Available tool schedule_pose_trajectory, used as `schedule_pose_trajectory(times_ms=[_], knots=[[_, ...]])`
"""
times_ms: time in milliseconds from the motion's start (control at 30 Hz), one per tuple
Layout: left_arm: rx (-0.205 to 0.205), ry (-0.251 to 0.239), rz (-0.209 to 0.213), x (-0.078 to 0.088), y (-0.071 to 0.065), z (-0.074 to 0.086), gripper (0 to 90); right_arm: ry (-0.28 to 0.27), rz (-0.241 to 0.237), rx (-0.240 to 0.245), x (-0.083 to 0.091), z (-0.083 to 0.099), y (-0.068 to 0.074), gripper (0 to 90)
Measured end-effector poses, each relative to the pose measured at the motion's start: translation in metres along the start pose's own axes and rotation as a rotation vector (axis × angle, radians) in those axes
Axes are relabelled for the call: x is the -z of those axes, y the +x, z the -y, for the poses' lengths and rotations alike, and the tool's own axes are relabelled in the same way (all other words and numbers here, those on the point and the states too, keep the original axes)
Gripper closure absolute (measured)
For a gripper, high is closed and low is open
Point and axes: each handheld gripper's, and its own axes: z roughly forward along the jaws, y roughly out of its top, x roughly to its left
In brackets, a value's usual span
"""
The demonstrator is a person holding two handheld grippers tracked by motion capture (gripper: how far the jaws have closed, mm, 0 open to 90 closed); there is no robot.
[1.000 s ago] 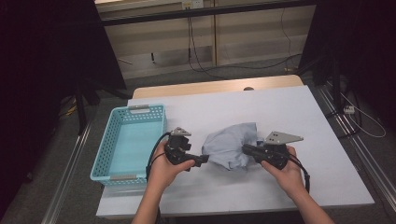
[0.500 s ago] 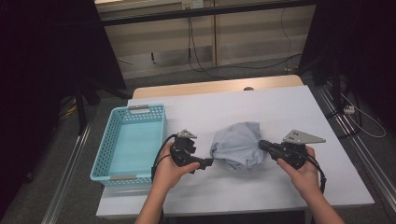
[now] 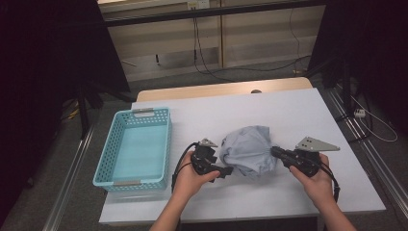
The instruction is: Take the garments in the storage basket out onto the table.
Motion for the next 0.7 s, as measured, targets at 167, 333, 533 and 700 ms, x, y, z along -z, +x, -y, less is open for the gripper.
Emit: schedule_pose_trajectory(times_ms=[167, 333, 533, 700], knots=[[-0.01, 0.019, 0.032, -0.01, -0.004, 0.001, 41.3, 0.0, 0.009, -0.004, 0.002, 0.002, -0.002, 86.7], [-0.002, 0.02, 0.066, -0.011, -0.003, 0.0, 63.5, -0.003, 0.01, -0.001, 0.004, 0.003, -0.002, 86.4], [0.068, 0.052, 0.101, 0.001, 0.001, -0.005, 80.0, -0.011, 0.023, 0.009, 0.006, 0.004, -0.002, 86.4], [0.092, -0.002, 0.102, 0.026, 0.013, -0.012, 81.2, -0.008, 0.022, 0.008, 0.006, 0.004, -0.002, 86.4]])
